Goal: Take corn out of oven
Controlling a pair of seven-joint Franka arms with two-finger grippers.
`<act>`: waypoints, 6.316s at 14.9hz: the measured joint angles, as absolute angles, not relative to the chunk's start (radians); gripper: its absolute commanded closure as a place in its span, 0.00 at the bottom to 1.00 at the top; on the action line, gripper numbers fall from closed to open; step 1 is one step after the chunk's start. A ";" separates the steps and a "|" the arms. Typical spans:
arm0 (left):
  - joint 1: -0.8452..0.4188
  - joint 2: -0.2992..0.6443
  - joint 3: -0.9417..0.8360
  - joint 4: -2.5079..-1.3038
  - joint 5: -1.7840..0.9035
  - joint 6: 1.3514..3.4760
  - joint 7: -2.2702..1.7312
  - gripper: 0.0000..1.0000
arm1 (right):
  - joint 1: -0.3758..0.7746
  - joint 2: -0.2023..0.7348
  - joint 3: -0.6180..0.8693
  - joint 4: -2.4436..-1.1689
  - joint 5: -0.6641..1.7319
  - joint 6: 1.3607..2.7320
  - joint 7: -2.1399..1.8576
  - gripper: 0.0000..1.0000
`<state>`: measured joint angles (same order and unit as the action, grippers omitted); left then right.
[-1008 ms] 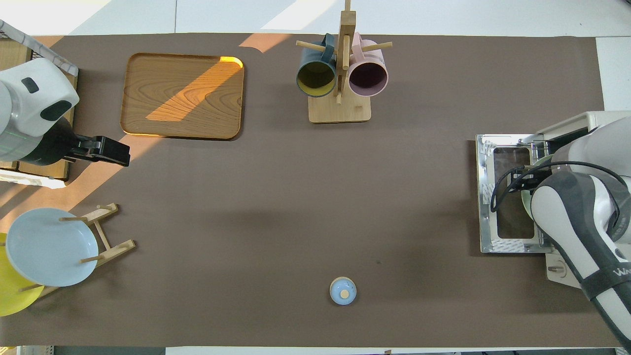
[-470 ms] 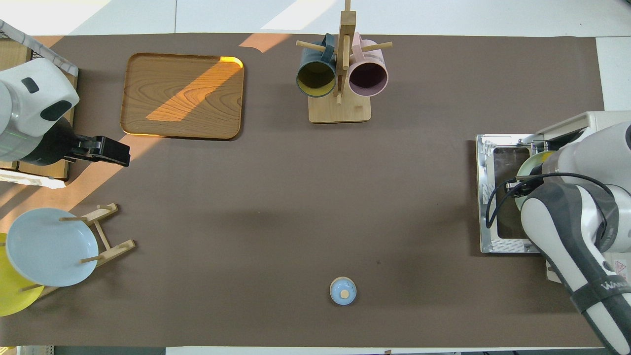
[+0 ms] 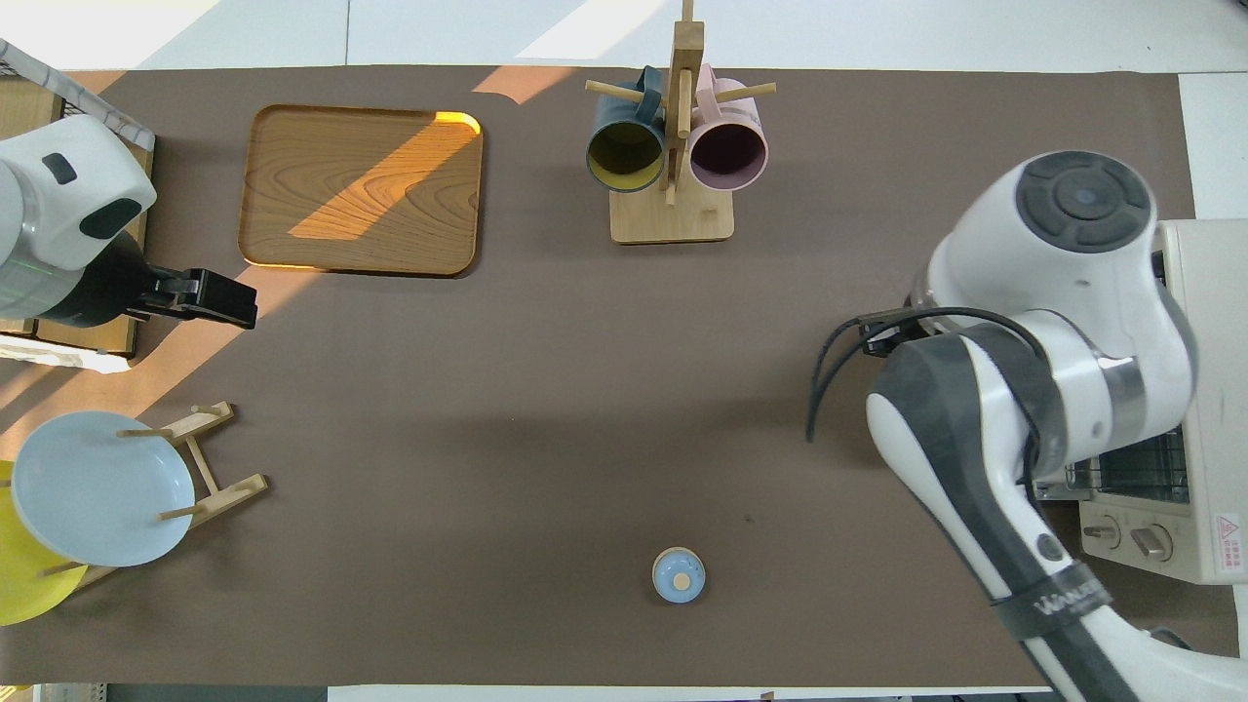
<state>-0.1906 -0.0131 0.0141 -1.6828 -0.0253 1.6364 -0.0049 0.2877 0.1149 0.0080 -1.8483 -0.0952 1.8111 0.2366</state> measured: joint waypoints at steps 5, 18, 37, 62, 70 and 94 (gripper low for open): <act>-0.191 -0.013 0.014 -1.683 -0.025 1.638 -0.005 0.00 | 0.543 0.319 0.010 -1.595 -0.122 1.666 0.559 1.00; -0.185 -0.013 0.021 -1.683 -0.025 1.643 -0.005 0.00 | 0.663 0.587 0.091 -1.456 -0.044 2.057 0.971 0.71; -0.442 0.058 -0.011 -1.780 -0.064 1.891 -0.011 0.00 | 0.152 0.356 0.069 -1.829 -0.242 1.956 0.571 1.00; -0.742 0.443 -0.003 -1.795 -0.156 2.313 -0.207 1.00 | -0.094 -0.006 0.080 -1.858 -0.365 1.766 -0.029 1.00; -0.630 0.325 0.055 -1.706 -0.141 2.094 -0.221 1.00 | -0.092 -0.030 0.087 -1.719 -0.074 1.637 -0.027 0.05; -0.165 0.751 0.040 -1.258 -0.143 2.156 -0.032 0.00 | -0.019 0.016 -0.048 -1.610 -0.013 1.521 -0.025 0.00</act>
<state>-0.1652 0.7507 0.0402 -1.2584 -0.1432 2.1564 -0.0320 -0.0194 0.0161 -0.0482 -1.6100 -0.0132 1.5211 -0.0252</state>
